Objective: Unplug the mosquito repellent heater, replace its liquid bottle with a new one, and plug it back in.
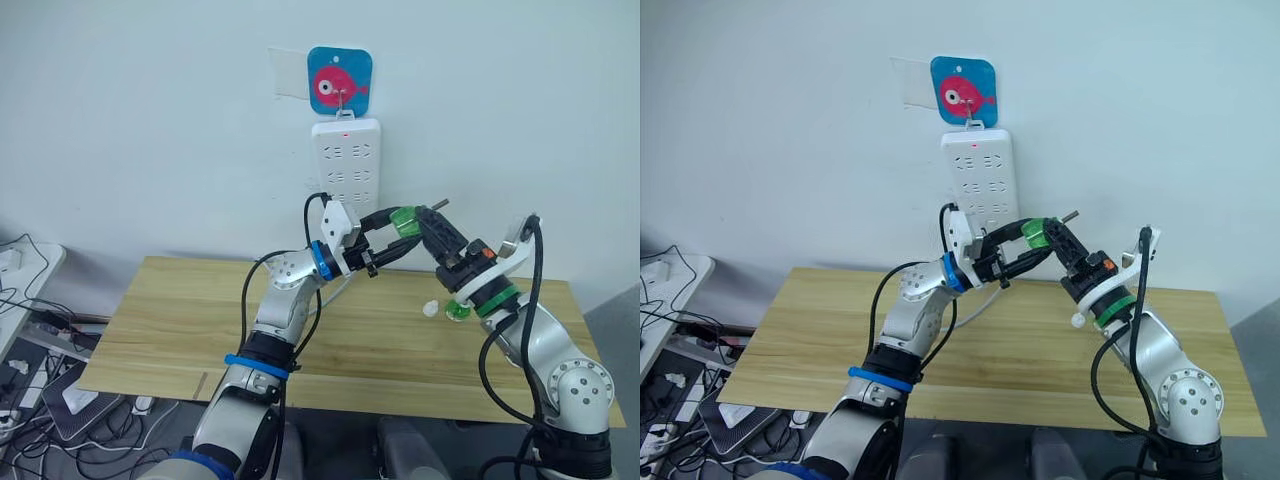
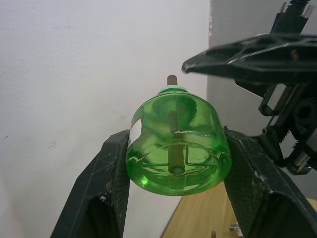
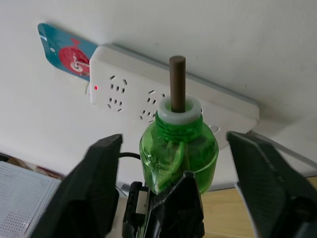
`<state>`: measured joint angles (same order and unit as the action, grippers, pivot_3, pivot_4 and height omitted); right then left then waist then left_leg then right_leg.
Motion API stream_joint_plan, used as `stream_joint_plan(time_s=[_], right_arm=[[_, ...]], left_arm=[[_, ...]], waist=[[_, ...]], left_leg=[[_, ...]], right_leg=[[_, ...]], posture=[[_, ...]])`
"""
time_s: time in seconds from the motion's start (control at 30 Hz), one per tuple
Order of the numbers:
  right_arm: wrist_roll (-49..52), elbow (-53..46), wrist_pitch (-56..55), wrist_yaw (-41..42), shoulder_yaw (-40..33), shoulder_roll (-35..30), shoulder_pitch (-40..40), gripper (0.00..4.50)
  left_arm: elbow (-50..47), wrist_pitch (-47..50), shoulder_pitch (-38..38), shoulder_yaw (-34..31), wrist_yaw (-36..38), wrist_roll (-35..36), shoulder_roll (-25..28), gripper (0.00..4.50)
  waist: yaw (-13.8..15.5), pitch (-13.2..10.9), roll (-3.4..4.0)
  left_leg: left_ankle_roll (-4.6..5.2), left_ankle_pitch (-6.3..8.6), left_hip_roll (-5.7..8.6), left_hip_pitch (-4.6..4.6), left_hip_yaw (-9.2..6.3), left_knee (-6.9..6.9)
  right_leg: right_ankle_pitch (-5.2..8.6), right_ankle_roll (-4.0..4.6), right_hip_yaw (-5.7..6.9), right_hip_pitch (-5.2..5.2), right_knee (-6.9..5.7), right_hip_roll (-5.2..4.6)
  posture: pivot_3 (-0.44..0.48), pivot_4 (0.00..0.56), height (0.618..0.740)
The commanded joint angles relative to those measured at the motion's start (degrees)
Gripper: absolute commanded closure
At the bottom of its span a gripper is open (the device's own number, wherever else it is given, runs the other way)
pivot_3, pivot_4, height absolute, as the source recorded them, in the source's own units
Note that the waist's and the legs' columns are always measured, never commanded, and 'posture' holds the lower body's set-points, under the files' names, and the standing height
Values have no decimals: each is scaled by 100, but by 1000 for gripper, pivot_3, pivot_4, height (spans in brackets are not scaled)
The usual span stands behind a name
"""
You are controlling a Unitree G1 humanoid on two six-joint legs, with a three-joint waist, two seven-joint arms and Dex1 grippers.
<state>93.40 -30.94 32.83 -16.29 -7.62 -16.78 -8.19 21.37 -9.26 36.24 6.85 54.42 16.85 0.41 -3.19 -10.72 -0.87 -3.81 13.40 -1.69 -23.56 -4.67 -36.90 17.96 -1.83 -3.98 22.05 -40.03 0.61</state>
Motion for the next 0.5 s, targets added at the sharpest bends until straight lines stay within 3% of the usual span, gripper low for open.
stream_joint_plan(time_s=[0.03, 0.3, 0.43, 0.5], right_arm=[[164, -417, 263, 187, 1, -379, 356, 20], [376, -497, 1353, 1128, -912, -2725, 1779, 20], [-375, -95, 1999, 2142, -1334, -3910, 2230, 20], [-1335, 231, 2136, 2711, -1325, -4520, 2444, 20]], left_arm=[[-134, -33, 47, -13, 33, 78, 29, 2235], [-174, 164, -111, 181, 691, 200, 258, 2235], [-126, 177, -156, 273, 1104, 209, 436, 2235], [-143, 229, -192, 331, 1350, 229, 544, 2235]], waist=[[8, 0, 0], [34, -2, -3], [15, -6, -10], [15, -8, -13]], left_leg=[[0, 0, 0, -1, 0, 0], [0, 0, 6, -10, 3, -6], [1, 0, 2, -2, 6, -4], [1, 0, -1, 1, 7, -3]], right_leg=[[0, 0, 1, 0, 1, 0], [-1, -1, -2, 0, 7, -4], [0, -4, -6, -2, 8, 2], [2, -7, -7, -3, 8, 6]], posture=[[-18, 145, 740], [-23, 170, 740], [-28, 187, 740], [-29, 197, 740]])
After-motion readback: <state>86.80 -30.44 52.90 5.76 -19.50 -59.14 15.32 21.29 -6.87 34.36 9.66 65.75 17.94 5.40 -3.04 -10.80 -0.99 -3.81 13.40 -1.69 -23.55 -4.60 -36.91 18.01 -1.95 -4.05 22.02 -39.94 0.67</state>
